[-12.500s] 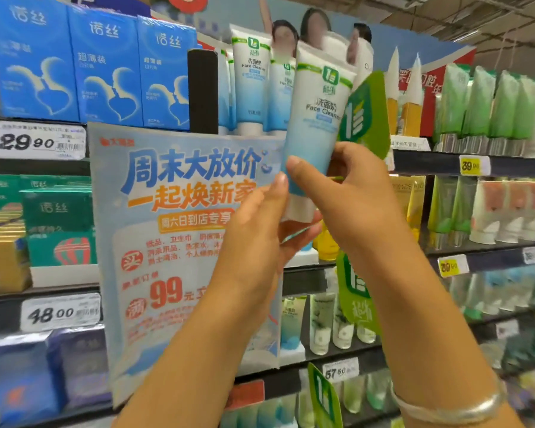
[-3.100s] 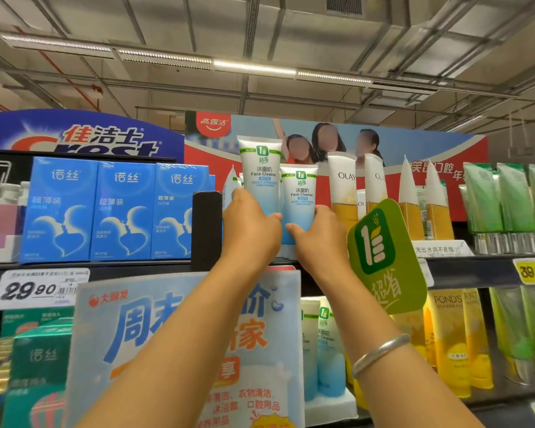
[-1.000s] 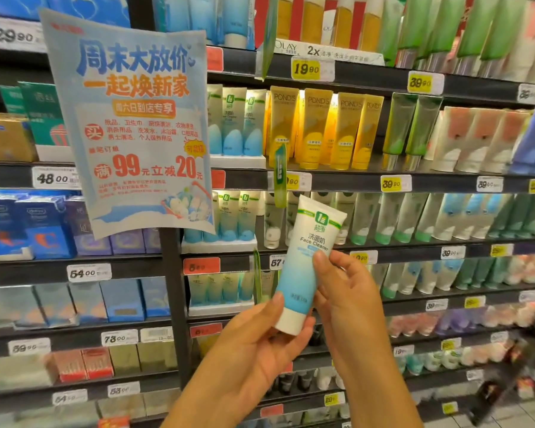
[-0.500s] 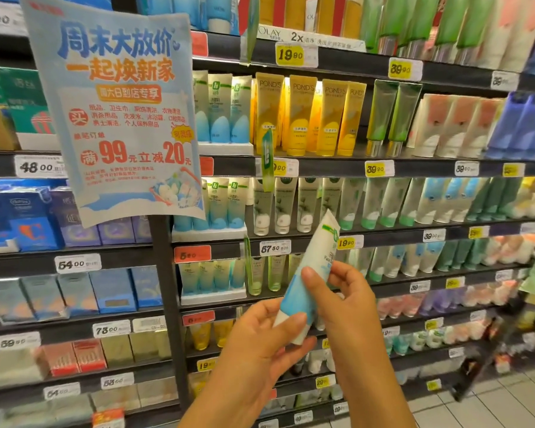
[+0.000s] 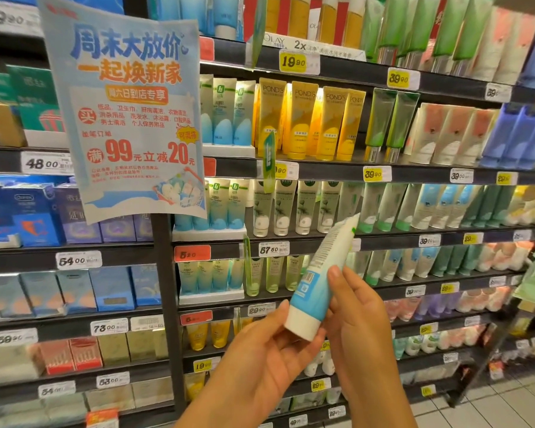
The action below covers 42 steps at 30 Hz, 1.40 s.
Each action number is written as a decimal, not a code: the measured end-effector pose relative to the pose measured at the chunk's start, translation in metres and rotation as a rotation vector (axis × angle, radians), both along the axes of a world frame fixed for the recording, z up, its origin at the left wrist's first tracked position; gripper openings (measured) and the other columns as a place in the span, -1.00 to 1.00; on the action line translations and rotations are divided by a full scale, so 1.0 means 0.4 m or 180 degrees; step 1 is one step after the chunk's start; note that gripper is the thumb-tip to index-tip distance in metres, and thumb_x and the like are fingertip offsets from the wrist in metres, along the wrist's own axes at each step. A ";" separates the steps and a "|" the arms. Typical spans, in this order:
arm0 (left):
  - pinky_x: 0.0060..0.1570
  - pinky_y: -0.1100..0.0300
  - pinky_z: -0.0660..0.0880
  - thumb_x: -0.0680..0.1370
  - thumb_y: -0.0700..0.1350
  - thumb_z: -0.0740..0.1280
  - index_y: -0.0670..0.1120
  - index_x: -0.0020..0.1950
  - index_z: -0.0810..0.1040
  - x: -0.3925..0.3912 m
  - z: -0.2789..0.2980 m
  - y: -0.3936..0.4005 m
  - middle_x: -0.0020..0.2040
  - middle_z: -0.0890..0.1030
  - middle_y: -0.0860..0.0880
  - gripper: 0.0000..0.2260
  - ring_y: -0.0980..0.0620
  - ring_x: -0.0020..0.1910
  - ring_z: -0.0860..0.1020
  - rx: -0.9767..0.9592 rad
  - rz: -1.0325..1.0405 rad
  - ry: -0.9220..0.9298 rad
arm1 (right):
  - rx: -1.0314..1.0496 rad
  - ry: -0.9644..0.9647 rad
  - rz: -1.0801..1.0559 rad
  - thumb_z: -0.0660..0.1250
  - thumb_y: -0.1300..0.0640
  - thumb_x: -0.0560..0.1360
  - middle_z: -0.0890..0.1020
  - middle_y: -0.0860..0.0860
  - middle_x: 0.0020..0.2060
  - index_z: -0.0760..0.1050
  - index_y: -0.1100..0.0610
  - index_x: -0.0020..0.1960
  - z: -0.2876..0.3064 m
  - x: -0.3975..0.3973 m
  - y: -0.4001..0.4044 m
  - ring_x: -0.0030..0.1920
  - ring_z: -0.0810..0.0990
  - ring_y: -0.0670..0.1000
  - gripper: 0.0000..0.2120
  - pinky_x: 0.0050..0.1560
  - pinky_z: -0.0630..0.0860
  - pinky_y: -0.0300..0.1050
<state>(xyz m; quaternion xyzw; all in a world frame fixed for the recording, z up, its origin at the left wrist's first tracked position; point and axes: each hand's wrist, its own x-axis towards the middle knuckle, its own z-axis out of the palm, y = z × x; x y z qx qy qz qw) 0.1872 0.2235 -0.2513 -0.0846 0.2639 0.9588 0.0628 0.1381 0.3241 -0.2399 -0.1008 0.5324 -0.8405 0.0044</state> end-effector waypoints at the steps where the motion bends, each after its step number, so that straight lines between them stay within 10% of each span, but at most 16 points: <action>1: -0.26 0.00 0.64 0.33 -0.21 0.36 -0.40 0.01 0.56 0.000 -0.002 0.000 -0.04 0.63 -0.38 -0.67 -0.22 -0.18 0.66 -0.0064 0.0033 0.0037 | 0.0013 0.0023 -0.0001 0.31 -0.01 0.38 0.67 0.07 -0.20 0.67 0.02 -0.11 0.000 0.001 0.001 -0.16 0.60 0.01 -0.80 -0.09 0.55 0.00; 35: -0.11 0.12 0.62 0.25 -0.28 0.44 -0.25 0.12 0.56 0.015 -0.005 -0.016 -0.06 0.69 -0.17 -0.57 -0.03 -0.14 0.65 -0.1428 0.0154 0.0168 | 0.0140 -0.0120 0.0092 0.43 0.01 0.21 0.71 -0.06 -0.17 0.43 0.07 0.13 0.004 -0.019 0.010 -0.09 0.69 -0.02 -0.48 -0.14 0.63 -0.13; 42: -0.19 0.03 0.62 0.30 -0.25 0.39 -0.38 -0.14 0.65 0.012 0.015 -0.011 -0.10 0.65 -0.32 -0.77 -0.15 -0.21 0.65 -0.0433 -0.0078 0.0060 | -0.0294 -0.0250 0.0331 0.37 0.11 0.30 0.67 0.09 -0.14 0.44 0.27 0.23 0.009 -0.017 0.007 -0.19 0.64 0.00 -0.47 -0.21 0.61 -0.10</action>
